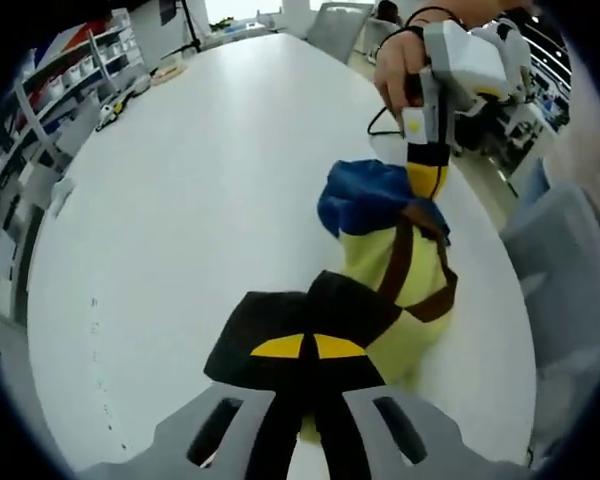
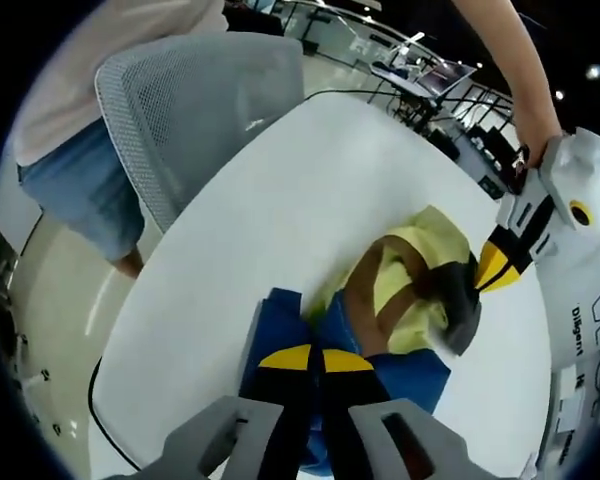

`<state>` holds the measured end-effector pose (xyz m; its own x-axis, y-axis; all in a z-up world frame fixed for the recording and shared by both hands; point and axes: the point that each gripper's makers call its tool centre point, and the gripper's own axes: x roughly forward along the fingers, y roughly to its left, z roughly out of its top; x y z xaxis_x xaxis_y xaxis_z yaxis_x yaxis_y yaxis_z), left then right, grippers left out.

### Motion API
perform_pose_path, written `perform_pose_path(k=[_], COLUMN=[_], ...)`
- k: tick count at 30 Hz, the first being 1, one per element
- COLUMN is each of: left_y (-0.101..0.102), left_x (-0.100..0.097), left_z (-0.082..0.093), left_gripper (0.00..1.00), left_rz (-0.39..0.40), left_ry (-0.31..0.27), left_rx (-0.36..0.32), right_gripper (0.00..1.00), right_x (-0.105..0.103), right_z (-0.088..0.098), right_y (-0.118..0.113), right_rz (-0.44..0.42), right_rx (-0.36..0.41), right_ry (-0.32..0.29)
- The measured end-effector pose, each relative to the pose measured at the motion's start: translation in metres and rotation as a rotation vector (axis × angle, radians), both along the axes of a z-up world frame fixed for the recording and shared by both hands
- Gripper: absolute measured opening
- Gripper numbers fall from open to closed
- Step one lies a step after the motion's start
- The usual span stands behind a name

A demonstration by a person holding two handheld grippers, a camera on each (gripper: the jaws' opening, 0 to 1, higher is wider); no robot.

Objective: Fold the garment on the visible template until the final outline fits inside the template.

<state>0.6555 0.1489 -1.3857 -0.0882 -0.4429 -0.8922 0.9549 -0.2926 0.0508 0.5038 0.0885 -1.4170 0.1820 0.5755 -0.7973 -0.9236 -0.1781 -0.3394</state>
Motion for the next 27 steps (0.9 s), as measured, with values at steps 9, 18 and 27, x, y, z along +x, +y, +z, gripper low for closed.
perform_pose_path(k=[9, 18, 27], left_y=[0.023, 0.095, 0.158], left_x=[0.004, -0.008, -0.040], left_z=[0.024, 0.039, 0.028], left_gripper=[0.04, 0.04, 0.04], left_rz=[0.101, 0.248, 0.410], left_ry=[-0.023, -0.031, 0.008], left_rx=[-0.076, -0.123, -0.145], right_gripper=[0.00, 0.00, 0.00], right_x=[0.005, 0.016, 0.026], right_z=[0.010, 0.020, 0.028], right_y=[-0.008, -0.012, -0.014], right_rz=[-0.105, -0.279, -0.434], right_rx=[0.047, 0.160, 0.270], right_ry=[0.023, 0.105, 0.189])
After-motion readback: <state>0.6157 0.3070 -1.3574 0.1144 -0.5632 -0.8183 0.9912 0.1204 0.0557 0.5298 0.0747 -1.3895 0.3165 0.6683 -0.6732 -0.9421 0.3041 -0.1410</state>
